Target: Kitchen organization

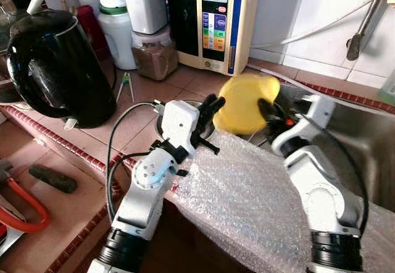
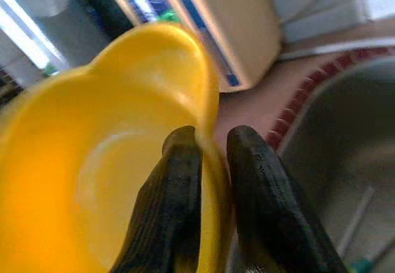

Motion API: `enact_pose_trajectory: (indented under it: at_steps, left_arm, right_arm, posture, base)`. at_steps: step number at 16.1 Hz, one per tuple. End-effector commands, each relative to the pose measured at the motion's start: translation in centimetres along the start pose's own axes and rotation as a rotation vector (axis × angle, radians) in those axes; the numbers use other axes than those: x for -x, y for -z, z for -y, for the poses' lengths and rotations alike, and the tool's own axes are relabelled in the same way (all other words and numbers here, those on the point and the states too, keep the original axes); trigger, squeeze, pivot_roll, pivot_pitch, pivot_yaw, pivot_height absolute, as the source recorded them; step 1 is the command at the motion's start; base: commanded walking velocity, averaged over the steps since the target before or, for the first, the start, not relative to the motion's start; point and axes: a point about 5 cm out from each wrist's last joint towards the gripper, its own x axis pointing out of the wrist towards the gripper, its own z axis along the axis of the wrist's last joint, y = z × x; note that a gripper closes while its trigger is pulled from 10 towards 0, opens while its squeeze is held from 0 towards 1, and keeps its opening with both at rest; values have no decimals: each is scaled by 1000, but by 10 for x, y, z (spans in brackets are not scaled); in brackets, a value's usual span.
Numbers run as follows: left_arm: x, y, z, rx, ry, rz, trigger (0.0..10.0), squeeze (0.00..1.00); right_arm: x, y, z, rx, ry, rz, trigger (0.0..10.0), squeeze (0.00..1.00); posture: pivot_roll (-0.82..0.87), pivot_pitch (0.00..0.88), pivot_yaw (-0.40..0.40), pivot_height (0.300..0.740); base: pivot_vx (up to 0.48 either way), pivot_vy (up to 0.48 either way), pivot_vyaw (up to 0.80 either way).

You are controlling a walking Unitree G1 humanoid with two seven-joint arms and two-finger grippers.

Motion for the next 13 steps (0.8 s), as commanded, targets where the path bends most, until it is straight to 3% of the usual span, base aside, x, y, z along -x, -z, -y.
enact_pose_trajectory:
  at_steps: [1,2,3,4,5,6,7,8,13]
  left_arm:
    - [0,-5,-1,-26,12,22,0,0]
    - [0,-5,-3,-34,10,17,1059,0]
    - [-1,-4,-4,-37,8,16,4588,0]
    - [-2,-5,-4,-43,4,19,4824,0]
    - [-2,-5,-4,-47,3,20,7098,0]
    - [-2,-4,-4,-56,1,14,10000,0]
    - [-1,-4,-3,-50,6,12,10000,0]
    - [0,-3,-2,-27,20,3,10000,1000]
    - [14,11,-1,30,141,-112,10000,1000]
  right_arm:
    - [-3,-4,-1,-19,-4,1,0,0]
    - [-3,-4,2,-43,11,1,0,0]
    - [-4,-4,3,-46,15,2,0,0]
    - [-5,-5,2,-41,9,3,0,0]
    - [-6,-6,1,-39,8,5,0,0]
    - [-7,-5,1,-42,11,4,0,0]
    - [-7,-5,1,-41,11,3,0,0]
    - [-7,-5,1,-25,17,7,0,0]
    - [-5,-17,32,147,230,81,0,0]
  posture:
    - [-68,0,53,740]
    - [-67,0,54,740]
    - [-66,0,53,740]
    - [-65,0,54,740]
    - [-65,0,54,740]
    - [-63,0,54,740]
    - [-61,0,54,740]
    - [-60,0,56,740]
    - [-58,0,65,740]
  base:
    - [0,0,0]
    - [0,0,0]
    - [0,0,0]
    - [0,0,0]
    - [0,0,0]
    - [0,0,0]
    - [0,0,0]
    - [0,0,0]
    - [0,0,0]
